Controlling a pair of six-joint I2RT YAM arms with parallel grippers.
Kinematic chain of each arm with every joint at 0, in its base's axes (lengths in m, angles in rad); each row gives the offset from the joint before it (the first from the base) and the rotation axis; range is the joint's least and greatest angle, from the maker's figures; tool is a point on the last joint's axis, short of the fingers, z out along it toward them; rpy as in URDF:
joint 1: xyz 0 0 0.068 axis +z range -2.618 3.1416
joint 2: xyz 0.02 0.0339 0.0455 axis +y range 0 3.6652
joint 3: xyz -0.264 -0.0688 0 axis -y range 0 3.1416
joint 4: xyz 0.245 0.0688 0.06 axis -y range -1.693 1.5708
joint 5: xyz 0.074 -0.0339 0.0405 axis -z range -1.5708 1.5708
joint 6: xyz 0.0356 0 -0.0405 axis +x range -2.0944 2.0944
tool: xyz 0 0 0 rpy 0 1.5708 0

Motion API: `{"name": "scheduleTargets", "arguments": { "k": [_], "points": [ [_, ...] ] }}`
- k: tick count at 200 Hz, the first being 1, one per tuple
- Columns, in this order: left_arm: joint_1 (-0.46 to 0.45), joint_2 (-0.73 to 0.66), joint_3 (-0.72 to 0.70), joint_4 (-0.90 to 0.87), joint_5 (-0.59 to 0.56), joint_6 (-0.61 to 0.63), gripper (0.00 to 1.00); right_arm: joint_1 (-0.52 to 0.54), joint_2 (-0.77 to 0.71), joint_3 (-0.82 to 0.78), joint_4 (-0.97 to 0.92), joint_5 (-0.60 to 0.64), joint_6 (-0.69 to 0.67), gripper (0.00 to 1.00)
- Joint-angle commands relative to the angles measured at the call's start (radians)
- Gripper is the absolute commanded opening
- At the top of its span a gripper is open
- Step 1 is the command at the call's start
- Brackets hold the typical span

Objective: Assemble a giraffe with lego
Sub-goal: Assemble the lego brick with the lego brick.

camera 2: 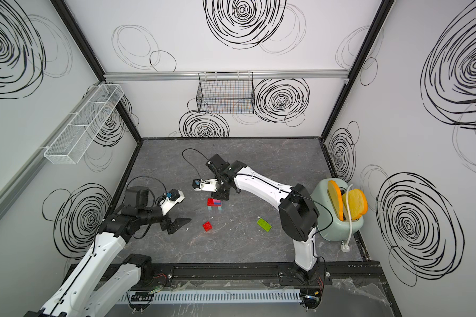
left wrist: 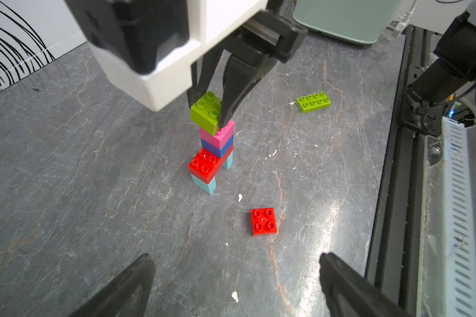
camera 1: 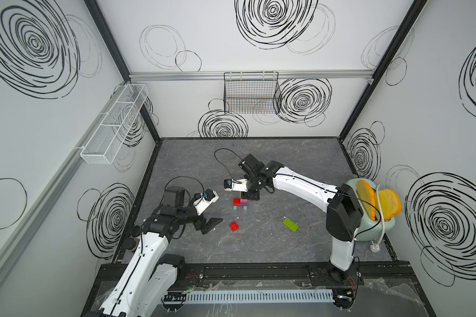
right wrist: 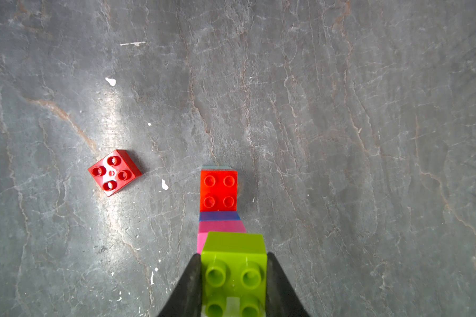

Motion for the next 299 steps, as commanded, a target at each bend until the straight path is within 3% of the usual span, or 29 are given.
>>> {"name": "scheduleTargets", "arguments": {
  "k": [1, 148, 299],
  "points": [
    [-0.001, -0.005, -0.008, 0.029, 0.018, 0.012, 0.98, -0.004, -0.009, -0.014, -0.062, -0.023, 0.005, 0.13],
    [0.007, -0.005, -0.010, 0.029, 0.018, 0.011, 0.98, -0.020, -0.054, 0.020, -0.078, -0.017, 0.024, 0.12],
    [0.006, -0.009, -0.010, 0.029, 0.018, 0.011, 0.98, -0.015, 0.037, 0.021, -0.070, -0.041, 0.029, 0.13]
  ]
}}
